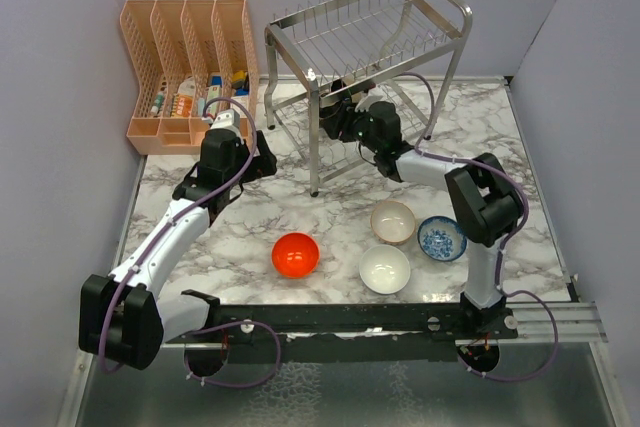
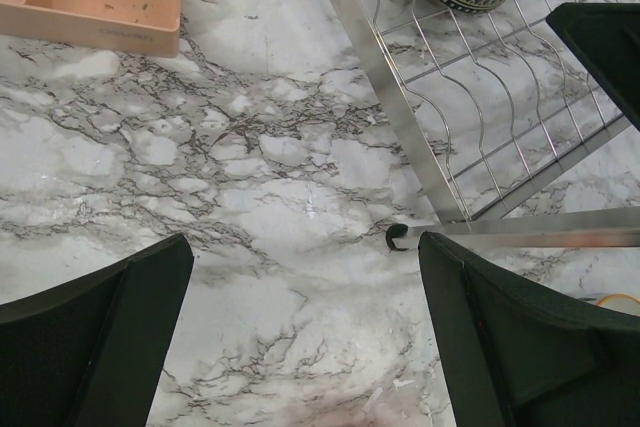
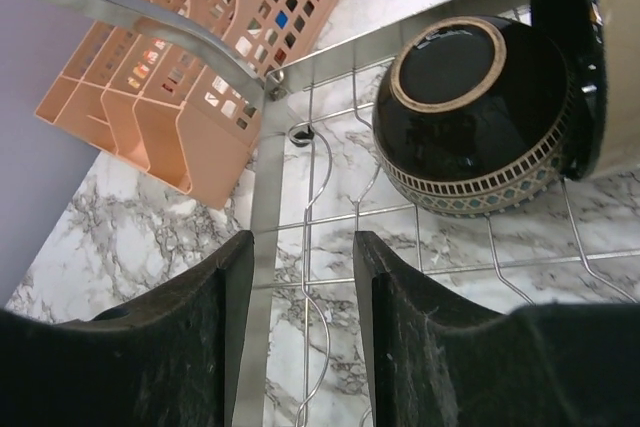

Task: Load the bowls into the dish rack
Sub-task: Adjust the bowl in the dish rack.

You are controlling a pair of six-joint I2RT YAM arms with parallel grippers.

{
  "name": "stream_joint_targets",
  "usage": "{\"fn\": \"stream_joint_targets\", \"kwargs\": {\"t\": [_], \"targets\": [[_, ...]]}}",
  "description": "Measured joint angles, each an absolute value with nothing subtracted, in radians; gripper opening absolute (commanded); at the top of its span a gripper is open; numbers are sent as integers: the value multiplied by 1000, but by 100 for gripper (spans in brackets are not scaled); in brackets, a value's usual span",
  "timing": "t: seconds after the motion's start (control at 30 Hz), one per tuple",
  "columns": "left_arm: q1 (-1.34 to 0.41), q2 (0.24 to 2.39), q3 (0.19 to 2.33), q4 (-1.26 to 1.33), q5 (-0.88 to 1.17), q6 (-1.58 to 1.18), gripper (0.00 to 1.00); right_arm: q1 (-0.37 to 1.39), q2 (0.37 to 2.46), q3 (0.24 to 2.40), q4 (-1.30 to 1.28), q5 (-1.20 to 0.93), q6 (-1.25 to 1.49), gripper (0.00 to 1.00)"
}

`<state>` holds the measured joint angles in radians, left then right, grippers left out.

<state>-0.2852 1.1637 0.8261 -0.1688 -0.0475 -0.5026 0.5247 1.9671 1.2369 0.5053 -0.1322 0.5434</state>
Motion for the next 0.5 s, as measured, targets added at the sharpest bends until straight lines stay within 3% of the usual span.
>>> {"fn": "stream_joint_targets", "kwargs": {"t": [0.5], "targets": [[-282, 1148, 805, -159, -47, -505, 99, 530, 2142, 1464, 611, -182, 422, 48]]}}
